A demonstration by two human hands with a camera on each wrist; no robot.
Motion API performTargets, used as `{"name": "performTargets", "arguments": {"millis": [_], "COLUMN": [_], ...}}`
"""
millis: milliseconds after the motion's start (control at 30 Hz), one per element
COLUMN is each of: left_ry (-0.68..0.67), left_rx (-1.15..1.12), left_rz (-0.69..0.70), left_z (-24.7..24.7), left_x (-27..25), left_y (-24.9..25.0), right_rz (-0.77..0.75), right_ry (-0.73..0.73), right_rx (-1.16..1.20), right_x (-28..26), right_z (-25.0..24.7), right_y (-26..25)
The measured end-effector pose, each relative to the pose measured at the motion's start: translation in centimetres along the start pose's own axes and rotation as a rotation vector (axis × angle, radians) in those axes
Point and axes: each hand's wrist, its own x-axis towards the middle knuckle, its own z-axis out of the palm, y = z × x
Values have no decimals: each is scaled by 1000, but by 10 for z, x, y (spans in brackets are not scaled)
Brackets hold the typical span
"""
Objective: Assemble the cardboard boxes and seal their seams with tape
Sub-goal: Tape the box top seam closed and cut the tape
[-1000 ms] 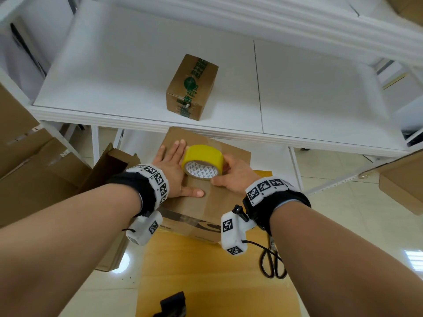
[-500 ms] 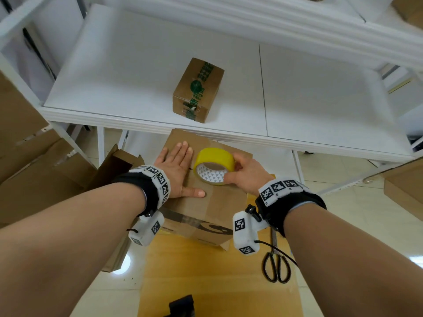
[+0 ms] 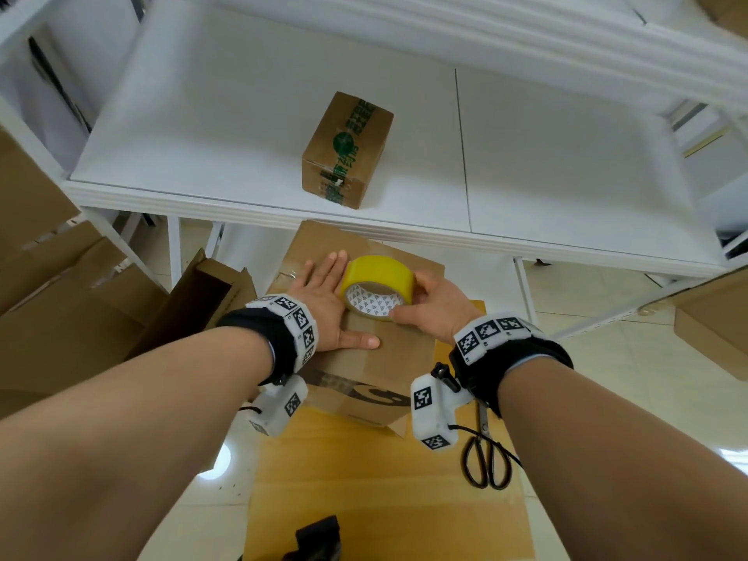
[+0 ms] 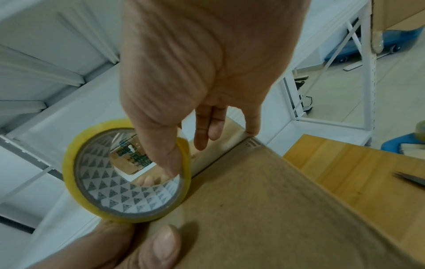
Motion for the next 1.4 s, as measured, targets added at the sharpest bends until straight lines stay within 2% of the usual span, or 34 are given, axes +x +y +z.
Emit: {"name": "performTargets", "arguments": {"millis": [200,400,733,900,1133,1267,1400], "left_ry": [19,44,5,-17,13,59,64], "left_rx": [-23,-40,-46,-78,-69,-90,-87], "left_rz": [-12,-40,-65,-54,-61,-75,-84], "left_z": [1,2,-6,5,11,12,11], "left_x": [-1,-1,0,1,5,4,5], "left_y": [-1,-3,-14,-10,-9,-10,-5], "right_rz": [-54,41,82,31,11,53,61], "right_ry": [44,99,-6,-64,-63,-16,-39], "right_rx": [-26,82,231,171,153,222,237], "right_x": [-3,-14,-5,-5,-5,-6,-10], "right_z": [-2,-13,-3,11,9,4,0], "right_y": [-3,14,8,4,8,13,14]}}
